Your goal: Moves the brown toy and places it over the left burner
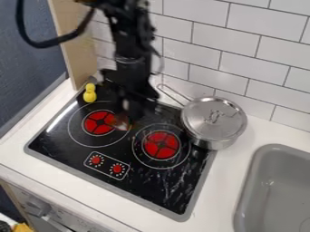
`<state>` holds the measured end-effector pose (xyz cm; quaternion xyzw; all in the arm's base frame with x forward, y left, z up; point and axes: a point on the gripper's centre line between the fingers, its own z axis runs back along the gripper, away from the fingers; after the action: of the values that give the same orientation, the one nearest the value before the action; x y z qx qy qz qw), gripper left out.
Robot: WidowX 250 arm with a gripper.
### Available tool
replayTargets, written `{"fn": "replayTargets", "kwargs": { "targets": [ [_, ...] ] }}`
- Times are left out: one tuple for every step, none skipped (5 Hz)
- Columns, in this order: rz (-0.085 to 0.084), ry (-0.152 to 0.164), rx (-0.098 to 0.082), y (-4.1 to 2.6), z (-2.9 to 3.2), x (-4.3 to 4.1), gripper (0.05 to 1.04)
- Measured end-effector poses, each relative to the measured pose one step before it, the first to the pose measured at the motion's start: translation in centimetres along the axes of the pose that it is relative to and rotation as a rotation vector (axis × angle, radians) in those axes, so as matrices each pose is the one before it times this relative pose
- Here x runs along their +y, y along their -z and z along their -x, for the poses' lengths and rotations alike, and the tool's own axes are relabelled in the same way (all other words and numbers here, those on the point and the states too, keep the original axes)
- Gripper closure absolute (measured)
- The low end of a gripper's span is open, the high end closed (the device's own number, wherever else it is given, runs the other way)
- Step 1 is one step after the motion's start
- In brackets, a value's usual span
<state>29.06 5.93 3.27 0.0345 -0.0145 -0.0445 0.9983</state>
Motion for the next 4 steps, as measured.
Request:
{"fn": "replayTargets", "kwargs": {
  "targets": [
    [-0.0182,-0.0924,0.034,1.273,0.978,2.916,0.714],
    [0.0036,-0.0884,0.0288,0.637,0.921,1.905,0.714],
    [-0.0213,-0.0461,0.0054,1.019,0.09,1.092,0.714],
    [-0.0356,-0.0311,0.0167,0.717,0.273,1.187,0.714]
  ]
}}
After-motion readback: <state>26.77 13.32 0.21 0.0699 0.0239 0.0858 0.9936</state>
